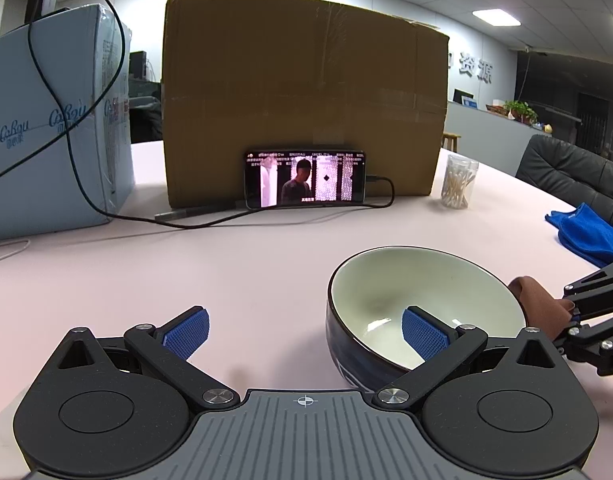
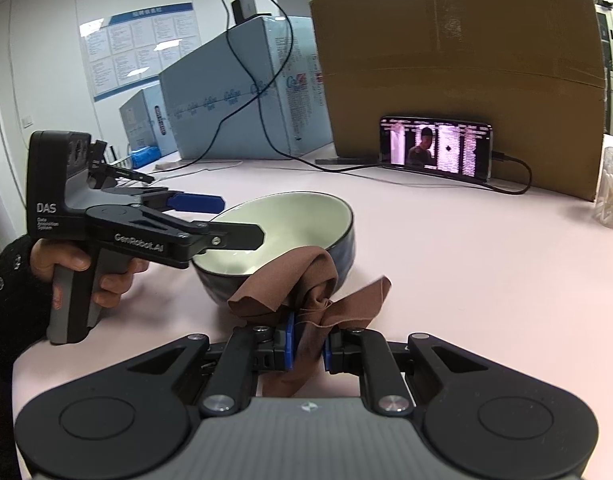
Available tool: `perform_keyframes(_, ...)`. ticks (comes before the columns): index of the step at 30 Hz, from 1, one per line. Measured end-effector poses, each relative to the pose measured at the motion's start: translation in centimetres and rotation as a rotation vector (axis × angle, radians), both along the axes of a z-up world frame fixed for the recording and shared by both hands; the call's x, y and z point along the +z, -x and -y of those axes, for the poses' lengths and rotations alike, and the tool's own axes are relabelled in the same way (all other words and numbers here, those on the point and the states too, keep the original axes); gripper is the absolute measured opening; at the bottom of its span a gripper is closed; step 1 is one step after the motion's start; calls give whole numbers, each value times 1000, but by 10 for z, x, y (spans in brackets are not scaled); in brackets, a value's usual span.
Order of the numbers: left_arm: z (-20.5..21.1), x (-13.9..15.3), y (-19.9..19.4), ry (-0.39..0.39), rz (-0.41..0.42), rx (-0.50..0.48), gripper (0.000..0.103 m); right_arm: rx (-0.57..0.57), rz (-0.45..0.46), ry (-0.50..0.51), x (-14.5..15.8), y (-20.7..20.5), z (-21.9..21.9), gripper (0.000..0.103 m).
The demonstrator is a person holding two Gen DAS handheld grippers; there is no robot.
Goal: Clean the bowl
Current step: 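Rub the cloth along the bowl's outer wall with the right gripper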
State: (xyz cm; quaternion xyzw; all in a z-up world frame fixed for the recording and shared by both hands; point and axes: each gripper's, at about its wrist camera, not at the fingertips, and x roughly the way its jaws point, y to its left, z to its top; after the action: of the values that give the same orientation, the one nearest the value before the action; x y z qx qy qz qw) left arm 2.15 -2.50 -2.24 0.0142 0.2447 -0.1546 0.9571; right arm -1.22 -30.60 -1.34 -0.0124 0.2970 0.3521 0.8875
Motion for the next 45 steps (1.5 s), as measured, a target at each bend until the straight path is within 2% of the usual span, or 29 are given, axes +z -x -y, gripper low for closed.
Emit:
perform_keyframes(4, -1, 0, 0, 12, -5, -10, 103, -49, 5, 17, 2, -2, 0, 15)
perform_keyframes(12, -14, -3, -10, 115, -65, -9, 103, -132, -48, -17, 0, -5, 0, 16)
perform_keyframes(15, -14, -3, -10, 112, -68, -3, 103, -155, -47, -8, 1, -2, -4, 16)
perform_keyframes(26, -14, 0, -3, 148, -35, -53, 103, -62, -34, 16, 8, 22, -27, 17)
perform_keyframes(45, -13, 2, -1, 190, -22, -111, 103, -130, -14, 16, 12, 16, -22, 17)
